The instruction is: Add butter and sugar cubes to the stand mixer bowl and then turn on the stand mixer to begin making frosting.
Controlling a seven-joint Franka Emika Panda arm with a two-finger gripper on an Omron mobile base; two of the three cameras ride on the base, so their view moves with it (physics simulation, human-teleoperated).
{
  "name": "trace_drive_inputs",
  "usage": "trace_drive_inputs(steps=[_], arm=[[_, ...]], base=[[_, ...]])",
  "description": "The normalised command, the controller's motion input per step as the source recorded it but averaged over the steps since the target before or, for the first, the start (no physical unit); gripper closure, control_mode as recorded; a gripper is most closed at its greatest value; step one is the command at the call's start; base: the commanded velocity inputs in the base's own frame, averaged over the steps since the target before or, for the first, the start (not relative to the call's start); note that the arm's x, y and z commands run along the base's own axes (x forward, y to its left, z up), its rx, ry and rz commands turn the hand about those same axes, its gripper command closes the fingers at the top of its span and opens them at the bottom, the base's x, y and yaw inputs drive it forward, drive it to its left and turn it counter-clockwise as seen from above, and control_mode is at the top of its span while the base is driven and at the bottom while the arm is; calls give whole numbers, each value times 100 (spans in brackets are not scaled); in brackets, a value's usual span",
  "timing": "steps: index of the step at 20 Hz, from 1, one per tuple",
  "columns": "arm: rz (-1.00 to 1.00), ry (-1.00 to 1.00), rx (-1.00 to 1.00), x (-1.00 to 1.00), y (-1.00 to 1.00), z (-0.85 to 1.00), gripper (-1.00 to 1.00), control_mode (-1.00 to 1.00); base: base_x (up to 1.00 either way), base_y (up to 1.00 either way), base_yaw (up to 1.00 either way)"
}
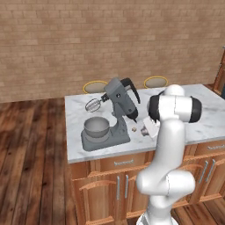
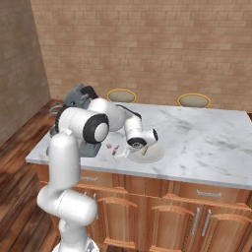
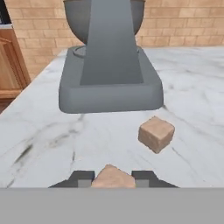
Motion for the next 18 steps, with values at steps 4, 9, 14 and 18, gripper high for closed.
trace_drive_inputs(steps=[4, 9, 14, 18], arm=[[-6, 0, -2, -27, -35, -1, 100, -100], [-5, -7, 0, -39, -9, 20, 100, -100], [0, -33, -8, -70, 29, 94, 100, -100], [0, -41, -26, -80, 71, 84, 100, -100]], base=[[0, 0, 0], [0, 0, 0], [0, 0, 0], [0, 0, 0]])
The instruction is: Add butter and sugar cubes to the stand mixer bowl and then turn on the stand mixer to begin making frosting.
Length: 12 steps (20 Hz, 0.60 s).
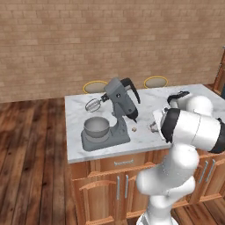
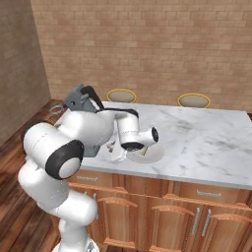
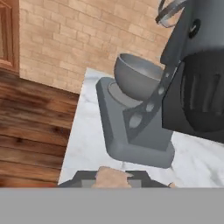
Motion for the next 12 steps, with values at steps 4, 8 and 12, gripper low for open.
trace_drive_inputs(steps=[4, 8, 12], arm=[[0, -39, -41, -80, 99, 71, 100, -100], [0, -42, -49, -85, 100, 74, 100, -100], [0, -43, -56, -87, 100, 76, 100, -100]], base=[[0, 0, 0], [0, 0, 0], [0, 0, 0]])
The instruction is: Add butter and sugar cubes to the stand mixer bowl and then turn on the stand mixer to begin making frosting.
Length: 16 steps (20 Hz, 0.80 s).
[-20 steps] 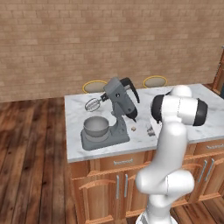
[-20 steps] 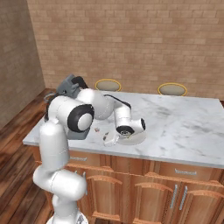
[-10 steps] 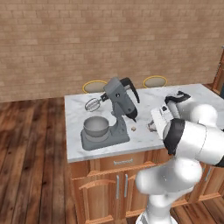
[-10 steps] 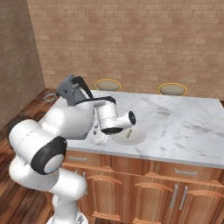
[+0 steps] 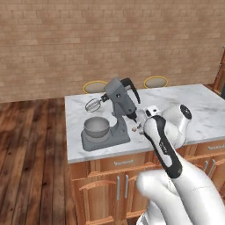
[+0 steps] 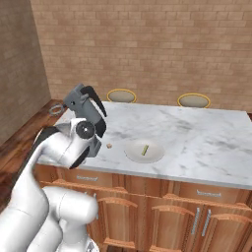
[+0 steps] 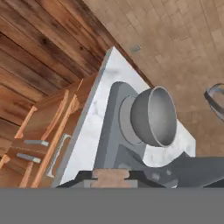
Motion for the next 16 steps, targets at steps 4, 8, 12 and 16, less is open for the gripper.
trace_drive_inputs(steps=[4, 8, 12, 16], arm=[[0, -40, -59, -72, 100, 70, 100, -100], [0, -37, -59, -44, 100, 62, 100, -100], [0, -39, -59, -23, 100, 57, 100, -100], [0, -38, -62, -9, 85, 34, 100, -100]], base=[[0, 0, 0], [0, 0, 0], [0, 0, 0], [0, 0, 0]])
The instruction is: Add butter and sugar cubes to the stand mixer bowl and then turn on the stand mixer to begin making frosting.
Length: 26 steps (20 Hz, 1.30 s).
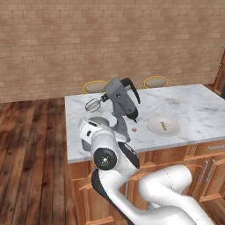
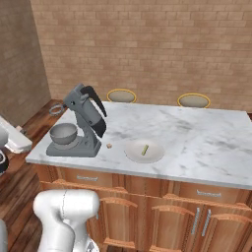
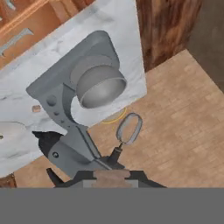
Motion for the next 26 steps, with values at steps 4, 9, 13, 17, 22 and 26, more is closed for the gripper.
trace_drive_inputs(steps=[4, 9, 13, 17, 22, 26], arm=[[-4, -27, -57, 6, 60, 4, 100, -100], [-16, -4, -43, 33, 31, 0, 100, -100], [-25, 6, -34, 43, 14, 0, 100, -100], [-26, 9, -29, 35, 1, -4, 100, -100], [-21, 5, -11, 20, 0, -27, 100, -100], [-14, 2, 0, 21, 0, -36, 100, -100]], base=[[0, 0, 0], [0, 0, 0], [0, 0, 0], [0, 0, 0], [0, 0, 0], [0, 0, 0]])
